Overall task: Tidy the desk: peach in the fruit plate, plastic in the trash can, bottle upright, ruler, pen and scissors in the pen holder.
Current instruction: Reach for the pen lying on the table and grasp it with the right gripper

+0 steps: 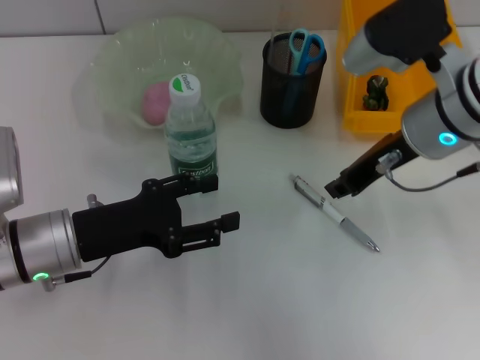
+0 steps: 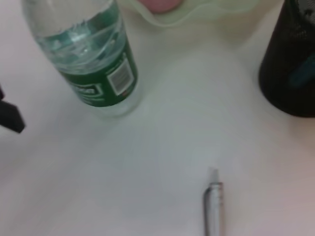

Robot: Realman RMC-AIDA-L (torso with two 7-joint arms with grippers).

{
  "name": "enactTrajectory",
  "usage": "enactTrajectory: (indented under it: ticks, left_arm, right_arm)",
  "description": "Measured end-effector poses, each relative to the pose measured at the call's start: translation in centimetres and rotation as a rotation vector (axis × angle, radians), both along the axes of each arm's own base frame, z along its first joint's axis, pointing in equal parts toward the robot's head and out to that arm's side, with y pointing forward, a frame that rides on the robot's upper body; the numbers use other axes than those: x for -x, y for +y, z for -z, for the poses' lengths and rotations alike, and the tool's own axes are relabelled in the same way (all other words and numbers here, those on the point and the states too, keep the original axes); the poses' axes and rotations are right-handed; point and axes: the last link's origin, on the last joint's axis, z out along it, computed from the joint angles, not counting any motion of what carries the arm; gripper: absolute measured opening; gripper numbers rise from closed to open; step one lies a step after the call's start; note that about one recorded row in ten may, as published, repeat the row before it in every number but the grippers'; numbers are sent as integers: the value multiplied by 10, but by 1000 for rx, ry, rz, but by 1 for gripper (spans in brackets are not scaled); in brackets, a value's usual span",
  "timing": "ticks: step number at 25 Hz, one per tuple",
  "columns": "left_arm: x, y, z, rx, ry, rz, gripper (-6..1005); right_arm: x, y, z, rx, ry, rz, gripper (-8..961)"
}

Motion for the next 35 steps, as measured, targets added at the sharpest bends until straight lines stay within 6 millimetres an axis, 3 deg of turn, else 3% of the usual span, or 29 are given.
enactTrajectory:
  ticks: [4,17,35]
  left_arm:
    - [0,1,0,-2,-1,1,756]
    - [-2,3,-1,-7,-2,3,756]
    - [-2,3,0,-12,0,6,756]
  right_arm:
    - [3,8,10,7,-31,-8,308]
    - [9,21,40,43,-74,-39,450]
    - [5,21,60,35,-69,-23,418]
